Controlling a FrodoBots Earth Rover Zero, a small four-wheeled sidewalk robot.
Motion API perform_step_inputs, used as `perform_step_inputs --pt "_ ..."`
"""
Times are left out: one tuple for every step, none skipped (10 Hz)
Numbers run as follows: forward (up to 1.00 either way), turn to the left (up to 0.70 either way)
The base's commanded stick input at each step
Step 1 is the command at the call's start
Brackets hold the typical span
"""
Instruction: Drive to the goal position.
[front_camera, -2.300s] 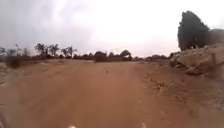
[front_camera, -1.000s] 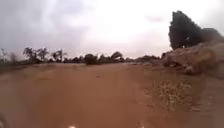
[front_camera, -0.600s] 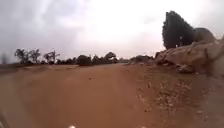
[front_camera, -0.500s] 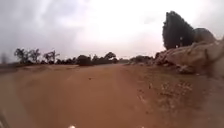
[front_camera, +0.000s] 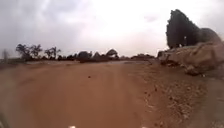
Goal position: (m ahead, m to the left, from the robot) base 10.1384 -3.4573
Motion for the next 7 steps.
perform_step_inputs --pt "0.50 0.00" --pt "0.50 0.00" --pt "0.50 0.00" --pt "0.50 0.00" --pt "0.50 0.00" --pt "0.50 0.00" --pt "0.50 0.00"
